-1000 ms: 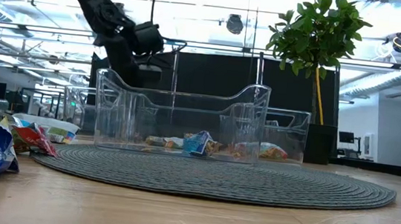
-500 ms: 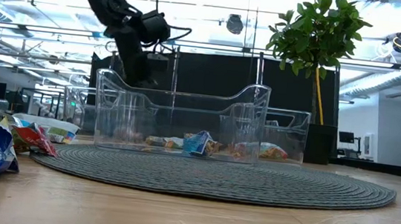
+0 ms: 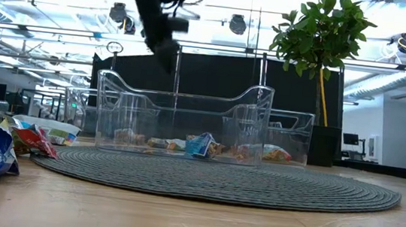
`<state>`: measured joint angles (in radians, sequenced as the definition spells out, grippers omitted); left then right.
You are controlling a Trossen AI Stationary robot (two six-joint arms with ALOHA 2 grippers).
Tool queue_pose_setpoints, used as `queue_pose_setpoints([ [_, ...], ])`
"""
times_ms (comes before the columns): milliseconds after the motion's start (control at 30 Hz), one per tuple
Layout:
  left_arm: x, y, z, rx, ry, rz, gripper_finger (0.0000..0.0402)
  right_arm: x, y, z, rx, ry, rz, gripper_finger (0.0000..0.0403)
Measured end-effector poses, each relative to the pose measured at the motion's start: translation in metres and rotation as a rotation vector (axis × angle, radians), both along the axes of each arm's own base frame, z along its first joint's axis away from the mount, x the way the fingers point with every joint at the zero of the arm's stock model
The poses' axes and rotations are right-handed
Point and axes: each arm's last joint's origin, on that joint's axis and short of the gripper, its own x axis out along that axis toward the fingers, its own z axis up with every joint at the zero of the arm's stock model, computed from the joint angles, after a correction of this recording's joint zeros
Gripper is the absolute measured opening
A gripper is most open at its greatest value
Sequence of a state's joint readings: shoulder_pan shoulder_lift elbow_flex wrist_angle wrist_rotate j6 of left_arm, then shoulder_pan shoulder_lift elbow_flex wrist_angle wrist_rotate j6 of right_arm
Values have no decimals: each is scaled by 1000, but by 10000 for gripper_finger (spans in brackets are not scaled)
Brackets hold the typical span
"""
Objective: Pick and place Granola Bars by type
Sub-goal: Put the yellow granola bar into the top left transparent bin
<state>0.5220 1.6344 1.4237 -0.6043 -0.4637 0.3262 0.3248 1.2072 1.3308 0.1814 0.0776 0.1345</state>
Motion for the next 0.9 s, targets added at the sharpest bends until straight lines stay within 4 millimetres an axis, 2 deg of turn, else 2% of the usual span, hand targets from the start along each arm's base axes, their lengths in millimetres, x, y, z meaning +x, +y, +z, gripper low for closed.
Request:
queue_pose_setpoints([
  [200,7,-17,40,-27,-95,13,296,0,-1,0,-12,-1,-9,171],
  [367,6,-36,67,-117,-117,-41,300,-2,-2,-1,-58,8,-18,171],
  [567,-11,-63,97,-315,-251,-116,293,-28,-13,2,-91,82,-40,171],
  [767,-39,-86,129,-376,-427,-202,273,-50,-21,-24,-108,164,-76,171],
  [900,-60,-101,146,-373,-489,-251,263,-64,-25,-56,-60,227,-68,171],
])
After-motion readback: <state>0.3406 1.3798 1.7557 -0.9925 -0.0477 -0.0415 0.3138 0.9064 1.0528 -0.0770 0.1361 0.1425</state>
